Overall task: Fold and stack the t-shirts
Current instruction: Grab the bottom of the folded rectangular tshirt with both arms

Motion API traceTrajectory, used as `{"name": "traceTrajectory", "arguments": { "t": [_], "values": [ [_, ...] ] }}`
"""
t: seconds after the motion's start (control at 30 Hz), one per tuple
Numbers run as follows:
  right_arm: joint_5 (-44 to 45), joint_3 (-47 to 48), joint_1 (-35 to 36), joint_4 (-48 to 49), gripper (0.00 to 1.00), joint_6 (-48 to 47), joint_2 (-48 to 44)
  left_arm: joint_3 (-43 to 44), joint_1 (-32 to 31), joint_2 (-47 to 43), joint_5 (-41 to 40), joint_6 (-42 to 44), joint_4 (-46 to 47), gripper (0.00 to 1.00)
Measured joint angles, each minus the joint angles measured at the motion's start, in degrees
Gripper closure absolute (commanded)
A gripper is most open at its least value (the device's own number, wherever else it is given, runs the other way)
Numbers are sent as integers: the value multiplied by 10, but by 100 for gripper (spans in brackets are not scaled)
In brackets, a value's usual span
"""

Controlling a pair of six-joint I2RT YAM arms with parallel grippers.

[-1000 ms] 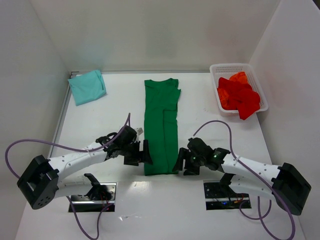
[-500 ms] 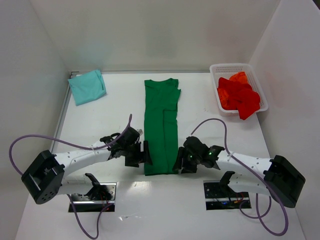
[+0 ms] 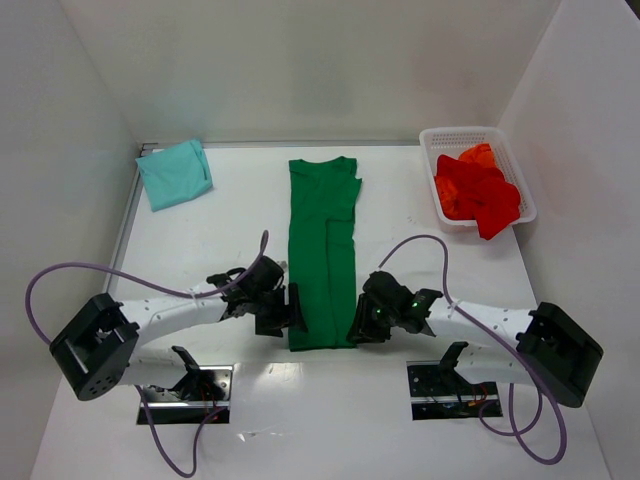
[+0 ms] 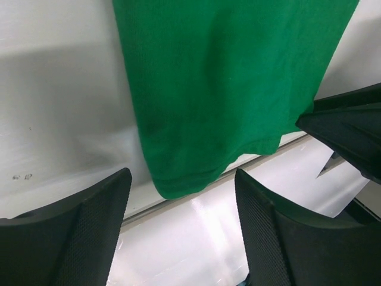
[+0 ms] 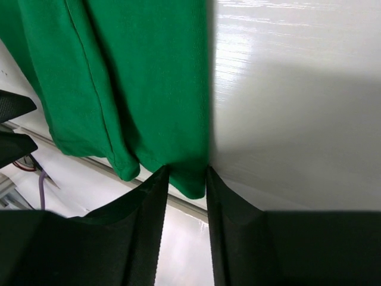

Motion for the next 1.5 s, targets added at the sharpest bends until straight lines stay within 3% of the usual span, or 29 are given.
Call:
{"name": "traceTrajectory", "arguments": {
  "t": [0.37,0.63,0.73,0.83,0.9,0.97,1.03,1.2,1.5],
  "values": [
    [0,0,0,6,77,-2,6,-31,-23,-1,-5,-60,15,29],
    [-2,0,0,14,86,-4,6,-31,-31,13,-8,-90,29,42],
    [-2,0,0,19,88,-4,6,-32,-32,18,-12,-96,30,54],
    [-2,0,0,23,95,-5,7,-32,-32,22,-16,-103,30,66],
    [-3,0,0,25,97,-6,10,-32,-32,24,-18,-103,29,76],
    [-3,0,0,26,100,-6,12,-32,-32,24,-21,-103,29,94],
    [-2,0,0,25,100,-6,11,-32,-32,24,-22,-101,27,99],
    [1,1,0,19,100,-6,2,-16,-32,23,-36,-99,-5,100],
    [32,71,-2,-17,100,-16,-10,91,-30,16,-65,-43,-60,100]
  ]
}}
